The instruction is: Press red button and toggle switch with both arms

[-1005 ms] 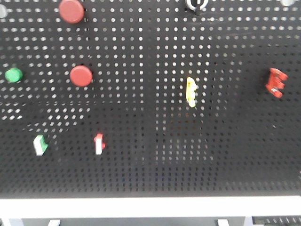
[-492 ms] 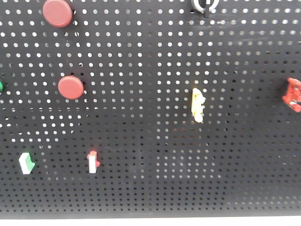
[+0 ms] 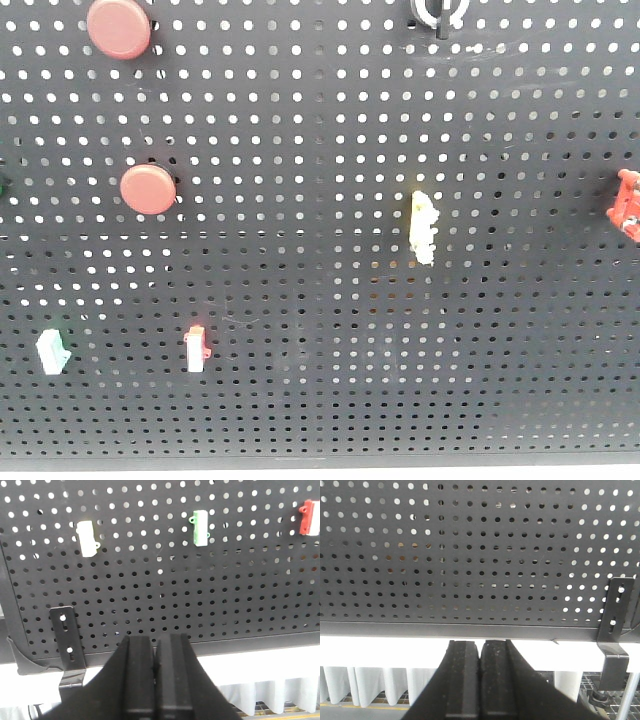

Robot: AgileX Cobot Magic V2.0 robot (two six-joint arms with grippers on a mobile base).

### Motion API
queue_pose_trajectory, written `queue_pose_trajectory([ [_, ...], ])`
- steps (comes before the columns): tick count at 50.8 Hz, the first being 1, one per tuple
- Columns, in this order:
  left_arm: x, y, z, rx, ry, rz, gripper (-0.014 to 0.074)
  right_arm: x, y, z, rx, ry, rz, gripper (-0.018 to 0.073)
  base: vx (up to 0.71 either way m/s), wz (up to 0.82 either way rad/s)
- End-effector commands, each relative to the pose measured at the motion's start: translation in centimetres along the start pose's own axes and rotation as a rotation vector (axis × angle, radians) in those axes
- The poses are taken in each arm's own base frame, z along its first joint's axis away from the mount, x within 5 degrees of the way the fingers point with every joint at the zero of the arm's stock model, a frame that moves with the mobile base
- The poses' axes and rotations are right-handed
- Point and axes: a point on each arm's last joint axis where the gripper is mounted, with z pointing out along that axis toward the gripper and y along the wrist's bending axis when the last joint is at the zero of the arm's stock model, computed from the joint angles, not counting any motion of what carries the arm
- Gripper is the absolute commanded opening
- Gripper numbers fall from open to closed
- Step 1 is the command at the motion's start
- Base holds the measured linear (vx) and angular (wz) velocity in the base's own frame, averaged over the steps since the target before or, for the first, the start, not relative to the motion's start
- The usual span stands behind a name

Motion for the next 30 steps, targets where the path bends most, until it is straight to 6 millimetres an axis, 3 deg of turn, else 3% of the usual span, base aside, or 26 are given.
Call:
queue_pose_trajectory([
  [1,0.1,0.0,-0.1,-0.01,-0.071,-0.018,0.0002,-0.4,0.0,-0.1,0.001,-0.083,-0.01,0.0,0.0,0.0],
  [16,-0.1,0.1,-0.1,-0.011,-0.086,-0.018,0.0002,-1.5,0.1,-0.2,-0.007,-0.197,-0.01,0.0,0.0,0.0],
  [30,-1.1,0.2,-0.2,-0.019,-0.196,-0.047,0.0002,-3.7,0.3,-1.0,-0.026,-0.453,0.004,0.0,0.0,0.0],
])
